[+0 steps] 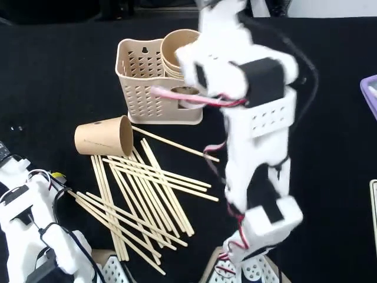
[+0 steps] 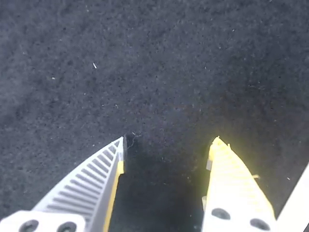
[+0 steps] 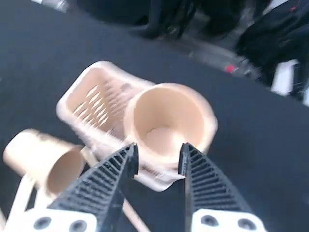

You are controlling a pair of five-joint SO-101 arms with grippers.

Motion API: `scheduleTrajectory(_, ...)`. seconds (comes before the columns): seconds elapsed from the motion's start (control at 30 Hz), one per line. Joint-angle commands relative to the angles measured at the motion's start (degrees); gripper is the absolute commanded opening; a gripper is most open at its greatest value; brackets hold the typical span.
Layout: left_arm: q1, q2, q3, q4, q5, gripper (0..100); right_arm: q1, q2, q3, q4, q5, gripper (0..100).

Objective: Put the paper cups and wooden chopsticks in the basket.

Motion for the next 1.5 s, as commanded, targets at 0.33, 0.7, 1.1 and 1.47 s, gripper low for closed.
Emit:
scheduleTrajectory(0.33, 0.48, -0.70, -0.92, -0.35, -0.44, 28, -19.60, -26.24, 75.12, -37.45, -0.62, 15.5)
scheduleTrajectory(0.7, 0.48, -0.62, -0.92, -0.44, -0.35, 28, -24.53, -20.79, 89.54, -65.76, -8.18, 21.1)
scheduleTrajectory(1.1, 0.48, -0.62, -0.92, -0.44, -0.35, 28, -24.70, -3.21, 76.97, -66.11, -9.49, 22.9)
scheduleTrajectory(1.47, 0.48, -0.62, -0.75, -0.53, -0.35, 28, -23.30, -6.81, 79.08, -65.67, -9.49, 0.7)
